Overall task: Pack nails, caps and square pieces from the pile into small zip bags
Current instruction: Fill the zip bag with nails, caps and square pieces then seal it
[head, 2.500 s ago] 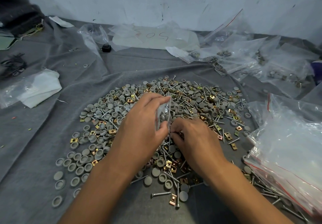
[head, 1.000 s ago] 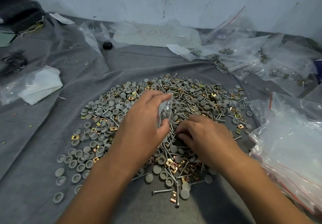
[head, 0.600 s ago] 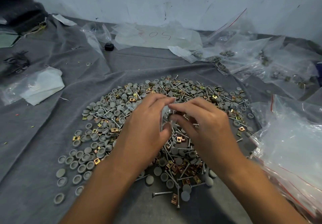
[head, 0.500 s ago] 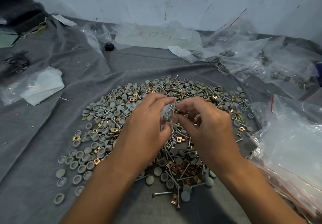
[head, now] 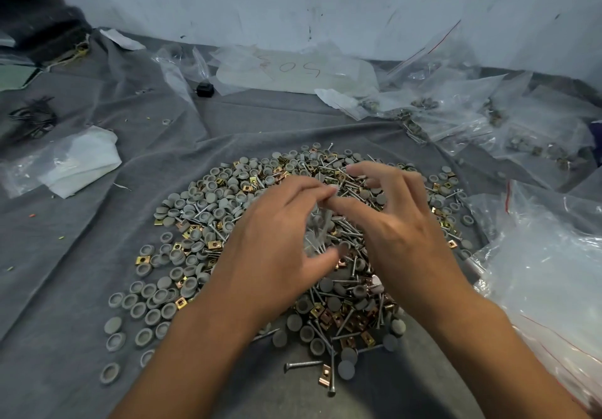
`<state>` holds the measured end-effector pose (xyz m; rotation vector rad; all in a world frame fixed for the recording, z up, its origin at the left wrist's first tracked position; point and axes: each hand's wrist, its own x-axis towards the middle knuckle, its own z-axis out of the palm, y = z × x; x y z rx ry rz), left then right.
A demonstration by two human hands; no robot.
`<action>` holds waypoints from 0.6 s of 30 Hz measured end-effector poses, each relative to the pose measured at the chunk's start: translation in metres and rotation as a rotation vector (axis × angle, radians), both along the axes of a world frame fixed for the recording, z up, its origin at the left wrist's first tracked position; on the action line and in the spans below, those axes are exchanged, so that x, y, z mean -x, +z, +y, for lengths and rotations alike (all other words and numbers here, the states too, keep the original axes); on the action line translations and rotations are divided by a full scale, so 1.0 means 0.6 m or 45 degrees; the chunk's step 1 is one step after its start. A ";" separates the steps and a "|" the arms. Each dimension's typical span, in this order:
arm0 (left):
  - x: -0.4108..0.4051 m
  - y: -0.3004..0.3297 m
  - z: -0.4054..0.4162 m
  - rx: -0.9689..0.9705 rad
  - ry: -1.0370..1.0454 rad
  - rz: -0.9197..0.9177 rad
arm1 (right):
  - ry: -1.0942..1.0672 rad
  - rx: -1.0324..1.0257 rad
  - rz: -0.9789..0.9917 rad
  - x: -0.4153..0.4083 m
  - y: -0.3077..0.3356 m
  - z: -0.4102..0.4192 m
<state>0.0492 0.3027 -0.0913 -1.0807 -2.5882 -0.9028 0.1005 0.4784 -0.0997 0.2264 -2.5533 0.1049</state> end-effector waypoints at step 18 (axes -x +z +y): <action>0.014 0.031 -0.022 -1.089 0.062 -0.851 | 0.172 1.433 -0.362 -0.012 0.048 0.019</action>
